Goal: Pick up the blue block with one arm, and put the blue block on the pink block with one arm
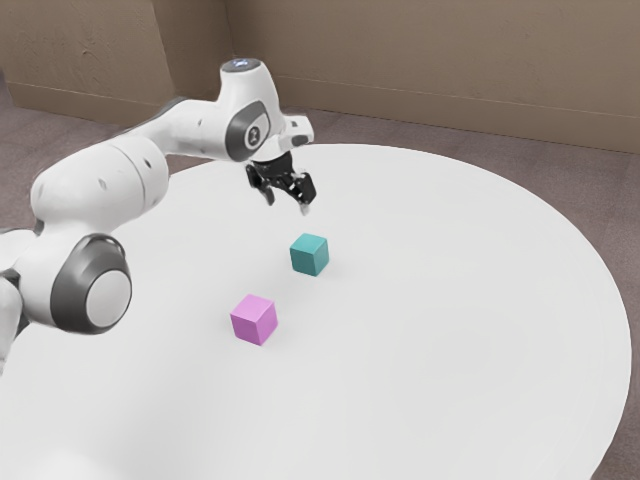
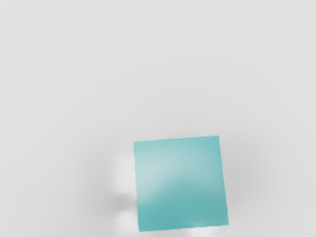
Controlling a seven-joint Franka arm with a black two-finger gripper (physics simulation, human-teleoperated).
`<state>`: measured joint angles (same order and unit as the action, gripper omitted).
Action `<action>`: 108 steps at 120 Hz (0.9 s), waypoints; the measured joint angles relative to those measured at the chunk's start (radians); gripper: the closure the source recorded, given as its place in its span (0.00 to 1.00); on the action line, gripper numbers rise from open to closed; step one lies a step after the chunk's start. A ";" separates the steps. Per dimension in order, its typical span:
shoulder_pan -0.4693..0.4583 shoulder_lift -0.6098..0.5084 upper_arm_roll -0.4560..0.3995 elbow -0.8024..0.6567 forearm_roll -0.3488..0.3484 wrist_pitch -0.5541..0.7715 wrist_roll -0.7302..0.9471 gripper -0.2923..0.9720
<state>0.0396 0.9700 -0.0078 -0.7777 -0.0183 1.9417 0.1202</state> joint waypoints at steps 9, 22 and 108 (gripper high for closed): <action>0.020 0.089 -0.023 0.114 -0.001 -0.037 0.032 0.25; 0.033 0.171 -0.058 0.198 -0.001 -0.067 0.072 0.25; 0.037 0.248 -0.103 0.230 0.007 -0.001 0.155 0.25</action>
<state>0.0768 1.2181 -0.1104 -0.5482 -0.0114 1.9408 0.2755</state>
